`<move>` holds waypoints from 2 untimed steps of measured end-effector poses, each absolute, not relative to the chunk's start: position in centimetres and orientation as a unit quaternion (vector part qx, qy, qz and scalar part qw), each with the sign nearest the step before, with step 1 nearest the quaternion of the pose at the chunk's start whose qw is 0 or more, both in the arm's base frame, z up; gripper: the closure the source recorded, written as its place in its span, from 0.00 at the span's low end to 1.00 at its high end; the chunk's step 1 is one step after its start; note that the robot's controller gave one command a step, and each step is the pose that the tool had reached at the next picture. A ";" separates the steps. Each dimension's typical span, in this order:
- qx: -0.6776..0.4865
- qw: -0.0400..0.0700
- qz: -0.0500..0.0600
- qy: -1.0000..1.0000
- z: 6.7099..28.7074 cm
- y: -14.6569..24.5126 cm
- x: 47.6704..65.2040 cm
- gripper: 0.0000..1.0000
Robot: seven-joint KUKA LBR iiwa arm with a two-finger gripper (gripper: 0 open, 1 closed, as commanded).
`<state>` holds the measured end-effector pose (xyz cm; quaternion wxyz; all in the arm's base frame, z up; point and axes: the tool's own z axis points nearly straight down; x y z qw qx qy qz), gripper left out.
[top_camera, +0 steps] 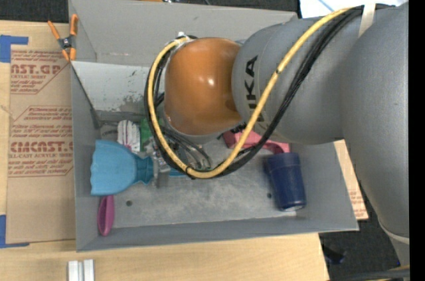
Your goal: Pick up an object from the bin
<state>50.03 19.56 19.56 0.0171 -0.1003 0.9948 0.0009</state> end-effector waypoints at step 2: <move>-0.218 -0.002 -0.003 0.976 19.5 20.8 49.3 1.00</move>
Offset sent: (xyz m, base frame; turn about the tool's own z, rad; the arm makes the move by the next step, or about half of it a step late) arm -0.0016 0.0150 0.1260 0.0155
